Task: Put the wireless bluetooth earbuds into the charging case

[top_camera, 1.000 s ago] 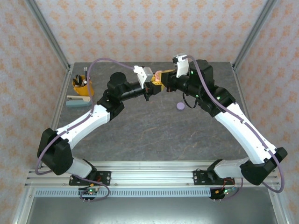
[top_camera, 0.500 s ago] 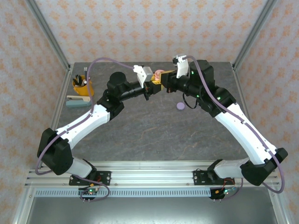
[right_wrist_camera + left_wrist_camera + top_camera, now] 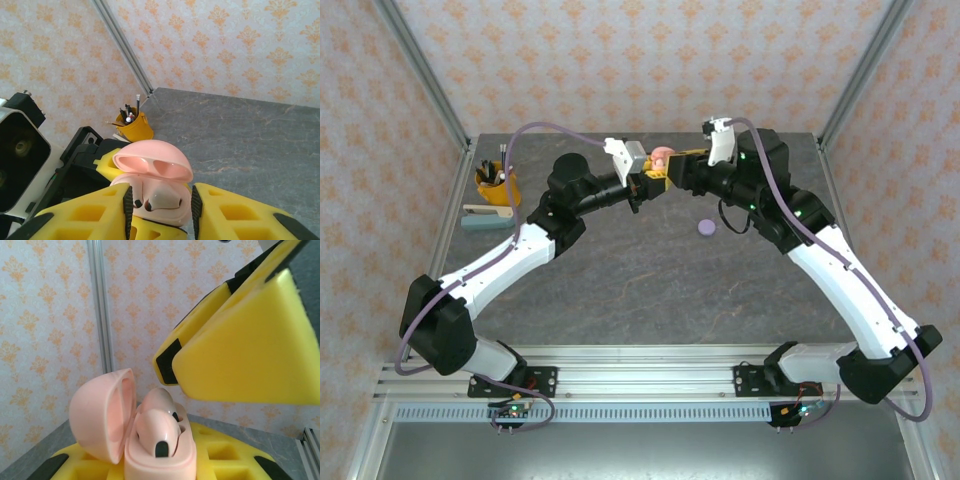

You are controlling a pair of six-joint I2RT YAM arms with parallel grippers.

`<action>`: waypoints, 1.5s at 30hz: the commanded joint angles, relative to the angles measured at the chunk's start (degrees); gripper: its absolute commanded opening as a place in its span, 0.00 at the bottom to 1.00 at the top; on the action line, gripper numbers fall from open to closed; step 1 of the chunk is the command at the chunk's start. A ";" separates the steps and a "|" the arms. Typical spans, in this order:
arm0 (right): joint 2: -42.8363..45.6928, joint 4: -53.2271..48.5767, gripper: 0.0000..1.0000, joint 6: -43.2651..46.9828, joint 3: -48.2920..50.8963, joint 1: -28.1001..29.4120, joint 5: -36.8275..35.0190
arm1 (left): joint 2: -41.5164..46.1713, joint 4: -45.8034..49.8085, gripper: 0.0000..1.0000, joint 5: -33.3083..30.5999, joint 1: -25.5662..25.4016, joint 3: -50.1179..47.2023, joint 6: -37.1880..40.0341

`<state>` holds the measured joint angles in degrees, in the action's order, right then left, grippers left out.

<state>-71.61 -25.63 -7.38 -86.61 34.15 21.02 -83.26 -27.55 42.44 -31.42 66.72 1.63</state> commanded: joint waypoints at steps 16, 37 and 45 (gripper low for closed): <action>-13.98 -19.27 0.19 -10.59 -21.27 -8.68 -0.54 | 0.30 1.68 0.00 1.54 -0.21 -1.72 3.93; -23.30 -26.32 0.11 -8.75 -21.20 -9.02 14.46 | -6.34 6.56 0.00 4.18 0.06 1.00 2.72; -14.21 -24.75 0.09 -9.44 -8.79 -8.09 13.65 | -9.96 1.00 0.00 0.74 1.87 2.45 -3.15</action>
<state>-89.67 -48.10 -16.73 -98.13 24.80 32.82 -92.29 -20.47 47.66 -31.05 65.84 2.04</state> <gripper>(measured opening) 0.095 0.233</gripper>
